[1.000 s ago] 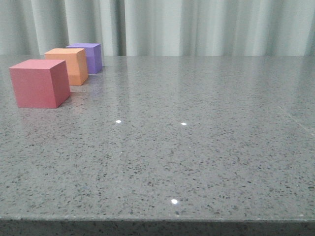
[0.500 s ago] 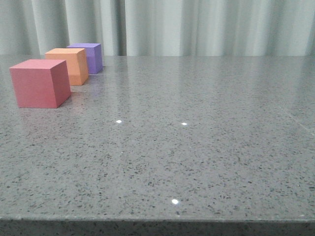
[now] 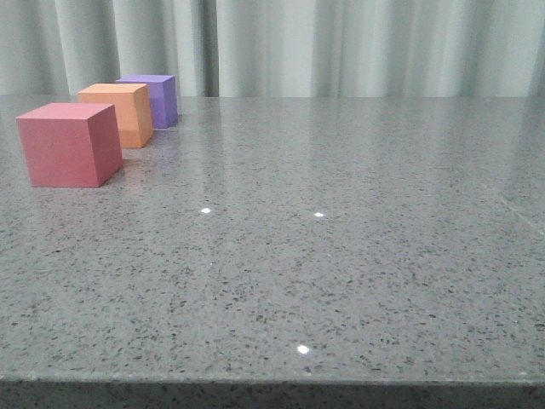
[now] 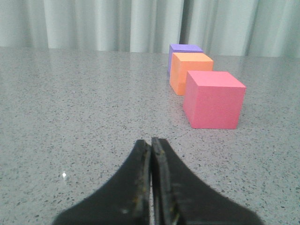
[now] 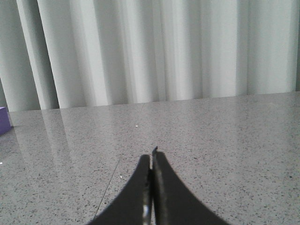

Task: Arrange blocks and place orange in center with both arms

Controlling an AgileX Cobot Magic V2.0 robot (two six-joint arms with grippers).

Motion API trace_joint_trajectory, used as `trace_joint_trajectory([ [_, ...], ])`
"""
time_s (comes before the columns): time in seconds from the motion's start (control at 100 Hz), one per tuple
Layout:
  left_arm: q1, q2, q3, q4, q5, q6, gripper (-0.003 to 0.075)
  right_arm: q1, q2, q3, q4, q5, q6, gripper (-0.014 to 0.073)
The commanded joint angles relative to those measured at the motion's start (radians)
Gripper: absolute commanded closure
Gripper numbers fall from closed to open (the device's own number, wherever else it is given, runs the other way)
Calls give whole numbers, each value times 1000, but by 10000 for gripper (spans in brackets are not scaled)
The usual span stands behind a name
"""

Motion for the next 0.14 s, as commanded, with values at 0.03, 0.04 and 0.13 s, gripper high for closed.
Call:
trace_joint_trajectory([
  [0.03, 0, -37, 41, -5, -82, -10, 741, 2, -20, -19, -4, -87, -7, 662],
  [0.04, 0, -37, 41, -5, -82, -10, 741, 2, -20, -19, -4, -87, -7, 662],
  [0.13, 0, -37, 41, -5, -82, -10, 741, 2, -20, -19, -4, -87, -7, 662],
])
